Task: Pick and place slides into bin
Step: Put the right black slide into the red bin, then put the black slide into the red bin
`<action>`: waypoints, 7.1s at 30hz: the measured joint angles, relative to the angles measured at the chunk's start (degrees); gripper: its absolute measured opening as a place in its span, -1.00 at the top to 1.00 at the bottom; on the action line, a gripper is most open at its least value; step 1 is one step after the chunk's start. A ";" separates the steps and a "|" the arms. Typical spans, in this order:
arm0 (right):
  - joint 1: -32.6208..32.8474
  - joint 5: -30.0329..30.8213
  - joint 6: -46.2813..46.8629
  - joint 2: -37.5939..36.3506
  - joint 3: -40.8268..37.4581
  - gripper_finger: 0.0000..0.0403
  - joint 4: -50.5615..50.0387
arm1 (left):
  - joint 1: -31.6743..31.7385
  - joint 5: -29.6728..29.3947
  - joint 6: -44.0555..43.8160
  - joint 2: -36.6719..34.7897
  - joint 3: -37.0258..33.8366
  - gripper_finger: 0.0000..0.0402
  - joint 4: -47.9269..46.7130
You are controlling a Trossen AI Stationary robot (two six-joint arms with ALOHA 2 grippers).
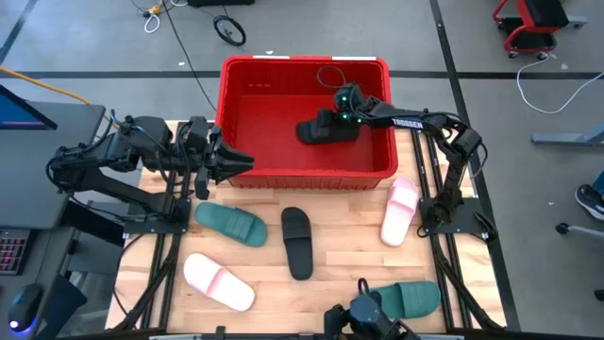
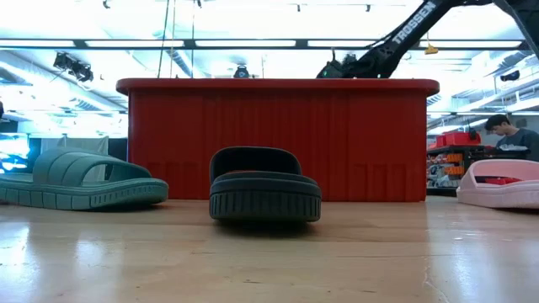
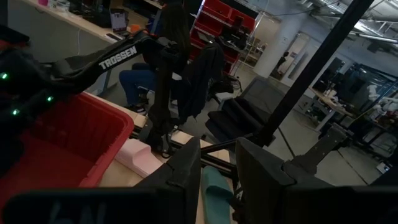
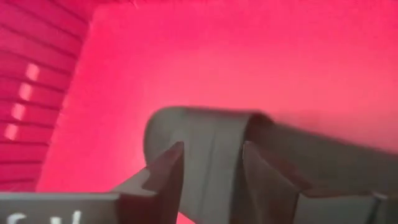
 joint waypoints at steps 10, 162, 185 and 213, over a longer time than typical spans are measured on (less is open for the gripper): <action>0.92 -11.44 -1.04 -15.55 0.01 0.23 -0.35 | 0.02 -0.01 -0.01 0.00 -0.01 0.47 -0.02; 61.32 34.99 -95.14 -32.17 -0.02 0.95 -17.51 | 6.24 9.29 -21.97 18.09 -0.04 -0.21 -6.62; 61.33 37.61 -95.03 -32.40 -0.02 0.94 -21.12 | 11.57 9.50 -19.29 23.08 -0.04 -0.20 -5.75; 60.94 37.61 -84.17 -32.59 -0.02 0.75 -21.44 | 12.35 14.10 -13.92 26.74 -0.04 0.79 2.01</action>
